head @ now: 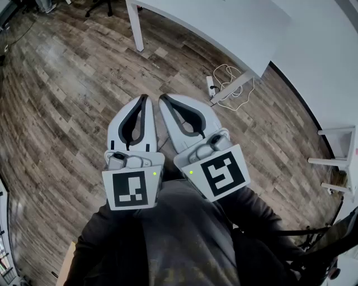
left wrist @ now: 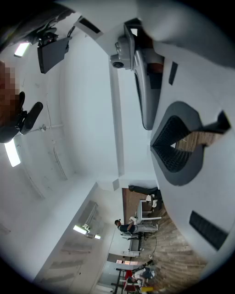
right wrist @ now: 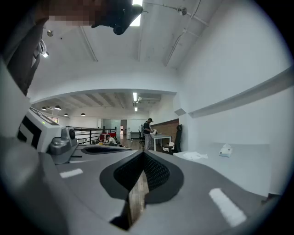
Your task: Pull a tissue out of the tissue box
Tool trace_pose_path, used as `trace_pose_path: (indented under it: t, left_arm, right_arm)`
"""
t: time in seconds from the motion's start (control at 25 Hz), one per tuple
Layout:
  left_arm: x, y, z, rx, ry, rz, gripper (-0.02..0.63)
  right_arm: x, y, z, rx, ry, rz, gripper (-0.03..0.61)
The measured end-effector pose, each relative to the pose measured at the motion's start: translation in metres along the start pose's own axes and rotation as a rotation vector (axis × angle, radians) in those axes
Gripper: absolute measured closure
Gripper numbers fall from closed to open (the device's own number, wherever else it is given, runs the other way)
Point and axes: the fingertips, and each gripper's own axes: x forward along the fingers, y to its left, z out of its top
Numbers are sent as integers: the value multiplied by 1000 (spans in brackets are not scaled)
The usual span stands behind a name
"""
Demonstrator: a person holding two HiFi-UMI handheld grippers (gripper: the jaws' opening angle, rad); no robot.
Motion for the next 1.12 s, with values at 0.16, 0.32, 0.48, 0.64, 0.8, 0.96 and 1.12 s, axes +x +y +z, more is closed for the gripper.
trace_pose_path:
  t: [0.16, 0.32, 0.48, 0.64, 0.8, 0.96, 1.12]
  left_arm:
    - [7, 2, -13, -7, -16, -4, 612]
    - [66, -11, -19, -2, 25, -9, 612]
    - [143, -27, -3, 17, 31, -7, 612]
    - [192, -41, 13, 16, 5, 2, 612]
    - [229, -46, 16, 27, 16, -5, 612]
    - [265, -37, 28, 31, -2, -9, 612]
    - [308, -14, 24, 22, 0, -35, 612]
  right_arm:
    - [6, -6, -10, -2, -27, -14, 578]
    - [22, -67, -18, 25, -23, -30, 578]
    - [45, -136, -10, 53, -17, 3, 577]
    - [58, -182, 7, 19, -40, 17, 577]
    - [69, -222, 17, 22, -53, -8, 577]
    - [92, -249, 27, 18, -62, -14, 577]
    - [130, -274, 31, 13, -65, -38, 577]
